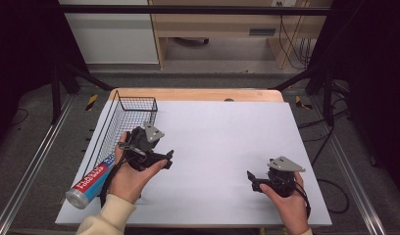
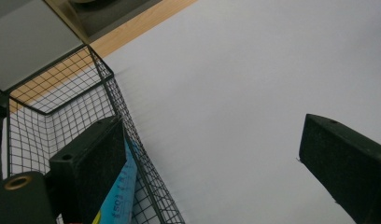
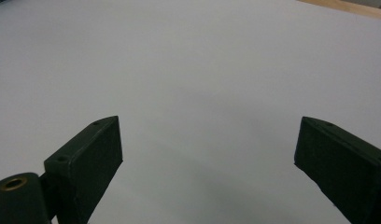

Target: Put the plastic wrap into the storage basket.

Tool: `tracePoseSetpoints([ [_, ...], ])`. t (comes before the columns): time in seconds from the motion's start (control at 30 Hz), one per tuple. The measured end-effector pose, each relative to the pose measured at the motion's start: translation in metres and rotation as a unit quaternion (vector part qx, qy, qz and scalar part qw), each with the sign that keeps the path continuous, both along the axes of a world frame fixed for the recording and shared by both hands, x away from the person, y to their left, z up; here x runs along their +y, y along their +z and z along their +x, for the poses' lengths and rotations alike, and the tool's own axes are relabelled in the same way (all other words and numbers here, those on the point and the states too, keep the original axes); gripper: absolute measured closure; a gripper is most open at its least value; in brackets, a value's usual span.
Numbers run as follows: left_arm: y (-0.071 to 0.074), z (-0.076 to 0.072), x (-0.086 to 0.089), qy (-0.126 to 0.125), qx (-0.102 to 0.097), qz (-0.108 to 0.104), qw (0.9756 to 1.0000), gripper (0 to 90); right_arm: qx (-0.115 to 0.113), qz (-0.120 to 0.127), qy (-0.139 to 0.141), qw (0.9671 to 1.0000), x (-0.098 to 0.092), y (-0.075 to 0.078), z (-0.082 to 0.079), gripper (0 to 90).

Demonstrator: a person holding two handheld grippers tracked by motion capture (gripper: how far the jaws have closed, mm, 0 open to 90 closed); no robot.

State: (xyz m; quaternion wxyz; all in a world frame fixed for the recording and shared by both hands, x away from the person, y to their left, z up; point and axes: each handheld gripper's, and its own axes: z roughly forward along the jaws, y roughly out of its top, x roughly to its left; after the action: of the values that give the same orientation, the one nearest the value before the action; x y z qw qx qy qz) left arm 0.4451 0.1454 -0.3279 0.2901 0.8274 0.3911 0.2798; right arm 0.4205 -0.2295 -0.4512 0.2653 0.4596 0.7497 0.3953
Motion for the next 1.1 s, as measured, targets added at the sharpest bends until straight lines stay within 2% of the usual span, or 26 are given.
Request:
tracePoseSetpoints([
  [0.23,0.003,-0.001,-0.010,-0.012,-0.010,-0.010,0.9998,7.5,0.000,0.001,0.000,1.0000,0.000,0.000,0.000,8.0],
  [0.4,0.003,-0.002,-0.023,-0.027,-0.028,-0.028,0.9988,7.5,0.000,0.001,0.001,1.0000,-0.001,0.000,0.000,8.6],
  [0.63,0.001,-0.002,-0.035,-0.039,-0.032,-0.040,0.9979,7.5,-0.001,0.001,-0.003,1.0000,-0.003,0.000,0.000,8.1],
  [1.1,-0.010,-0.002,-0.064,-0.071,-0.046,-0.072,0.9938,7.5,-0.002,-0.002,-0.003,1.0000,-0.003,0.000,0.000,8.2],
])
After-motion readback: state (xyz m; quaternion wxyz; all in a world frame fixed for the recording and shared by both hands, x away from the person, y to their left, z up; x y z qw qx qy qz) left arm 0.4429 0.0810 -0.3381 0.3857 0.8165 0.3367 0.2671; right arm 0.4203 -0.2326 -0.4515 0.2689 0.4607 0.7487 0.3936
